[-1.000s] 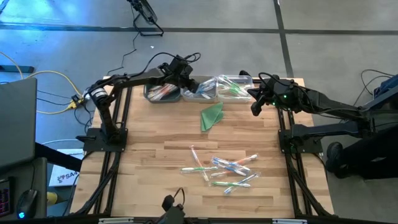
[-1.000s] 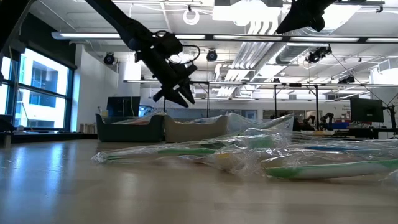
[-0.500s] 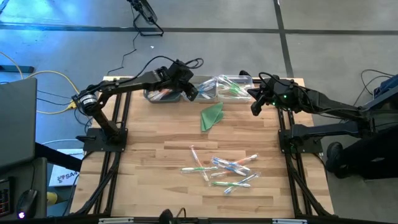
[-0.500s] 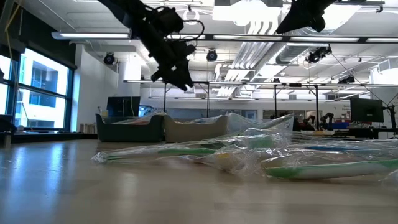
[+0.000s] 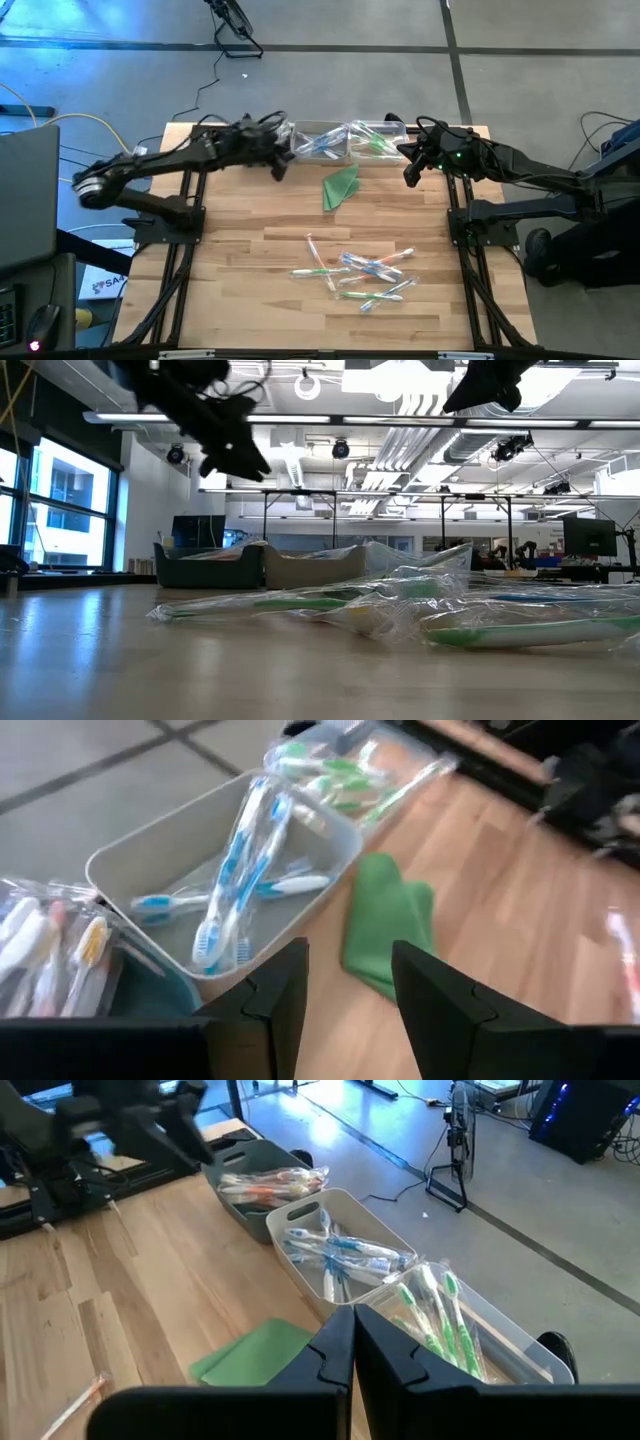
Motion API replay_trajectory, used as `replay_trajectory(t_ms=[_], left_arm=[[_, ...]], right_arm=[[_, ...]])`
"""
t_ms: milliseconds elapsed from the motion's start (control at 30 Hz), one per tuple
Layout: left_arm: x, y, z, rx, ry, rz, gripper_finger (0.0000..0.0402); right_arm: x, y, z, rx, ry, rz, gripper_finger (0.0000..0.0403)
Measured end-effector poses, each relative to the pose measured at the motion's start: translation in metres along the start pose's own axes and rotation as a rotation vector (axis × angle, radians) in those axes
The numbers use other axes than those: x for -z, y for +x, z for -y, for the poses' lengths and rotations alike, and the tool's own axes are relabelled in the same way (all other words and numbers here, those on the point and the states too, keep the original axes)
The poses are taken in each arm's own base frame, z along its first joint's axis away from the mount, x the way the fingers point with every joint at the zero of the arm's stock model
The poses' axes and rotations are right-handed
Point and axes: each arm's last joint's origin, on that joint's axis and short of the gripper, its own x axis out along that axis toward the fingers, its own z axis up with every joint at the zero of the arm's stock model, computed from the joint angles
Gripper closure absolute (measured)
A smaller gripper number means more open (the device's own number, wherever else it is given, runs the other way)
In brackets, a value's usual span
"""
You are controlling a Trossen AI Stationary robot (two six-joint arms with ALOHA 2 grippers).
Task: Pick & Place Toothbrushes
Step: Put the blue toothbrush into the gray bin
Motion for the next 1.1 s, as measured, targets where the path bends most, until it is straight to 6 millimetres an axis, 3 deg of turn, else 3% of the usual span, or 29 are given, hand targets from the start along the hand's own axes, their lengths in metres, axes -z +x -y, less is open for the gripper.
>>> replay_trajectory(t_ms=[300,667,867,1100], left_arm=[[0.026,-0.067,-0.006,0.038,0.005,0.156,0.0259],[0.053,-0.132,-0.012,0.065,0.012,0.276,0.0259],[0.059,-0.156,-0.014,0.067,-0.004,0.353,0.0259],[0.06,-0.163,-0.014,0.075,-0.005,0.384,0.0259]], right_arm=[[0.0,0.0,-0.001,-0.036,0.001,-0.003,0.0399],[0.0,0.0,-0.003,-0.112,-0.041,-0.015,0.0399],[-0.001,0.0,-0.004,-0.115,-0.083,-0.005,0.0399],[-0.006,0.0,-0.008,-0.229,-0.043,0.03,0.0399]])
